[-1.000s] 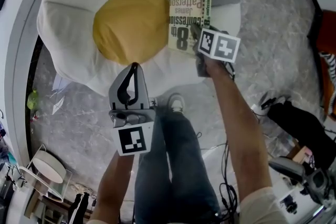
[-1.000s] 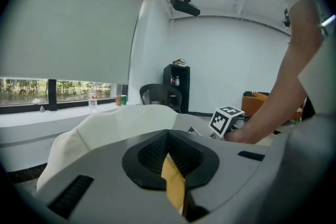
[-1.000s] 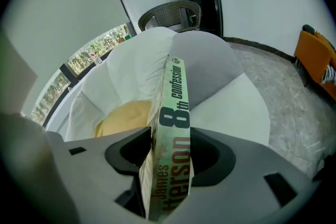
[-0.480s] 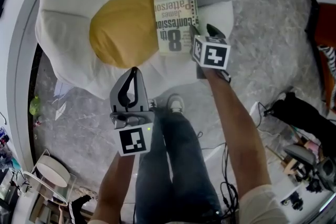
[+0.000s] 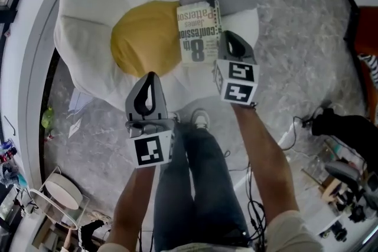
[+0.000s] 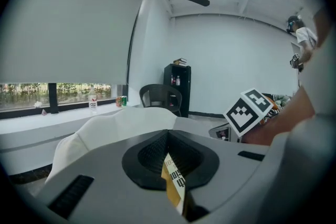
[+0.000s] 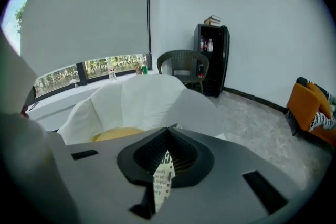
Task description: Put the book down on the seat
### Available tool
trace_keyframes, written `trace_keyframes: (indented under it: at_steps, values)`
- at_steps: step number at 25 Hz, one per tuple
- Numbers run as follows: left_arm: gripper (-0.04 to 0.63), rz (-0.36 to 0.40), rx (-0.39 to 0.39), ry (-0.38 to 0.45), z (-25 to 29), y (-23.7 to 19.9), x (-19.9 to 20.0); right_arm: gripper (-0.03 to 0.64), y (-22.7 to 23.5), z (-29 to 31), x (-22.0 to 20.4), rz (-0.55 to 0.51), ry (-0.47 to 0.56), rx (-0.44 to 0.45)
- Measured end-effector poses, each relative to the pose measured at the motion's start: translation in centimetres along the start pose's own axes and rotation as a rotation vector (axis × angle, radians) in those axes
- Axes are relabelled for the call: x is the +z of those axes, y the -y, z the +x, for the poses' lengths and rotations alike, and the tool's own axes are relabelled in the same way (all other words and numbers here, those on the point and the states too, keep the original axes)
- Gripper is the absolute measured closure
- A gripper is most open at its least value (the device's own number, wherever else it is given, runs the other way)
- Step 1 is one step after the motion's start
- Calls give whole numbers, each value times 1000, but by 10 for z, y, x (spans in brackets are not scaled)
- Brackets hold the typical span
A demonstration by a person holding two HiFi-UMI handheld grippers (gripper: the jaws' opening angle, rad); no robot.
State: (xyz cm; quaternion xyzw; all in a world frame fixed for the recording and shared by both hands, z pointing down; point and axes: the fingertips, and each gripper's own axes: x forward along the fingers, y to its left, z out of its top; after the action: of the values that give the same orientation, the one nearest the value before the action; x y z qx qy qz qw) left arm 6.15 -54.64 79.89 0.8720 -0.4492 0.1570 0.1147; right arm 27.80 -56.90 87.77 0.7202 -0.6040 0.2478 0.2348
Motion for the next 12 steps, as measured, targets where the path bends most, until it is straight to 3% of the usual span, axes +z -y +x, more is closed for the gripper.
trace_keyframes:
  at_steps: [6,12]
  values:
    - [589,-32,35,60,-10,-4,58,612,-16,-70,72,-11,189,46]
    - [589,-9,33,114,-37,3,138,612,-35,-163,159,-46,408,86]
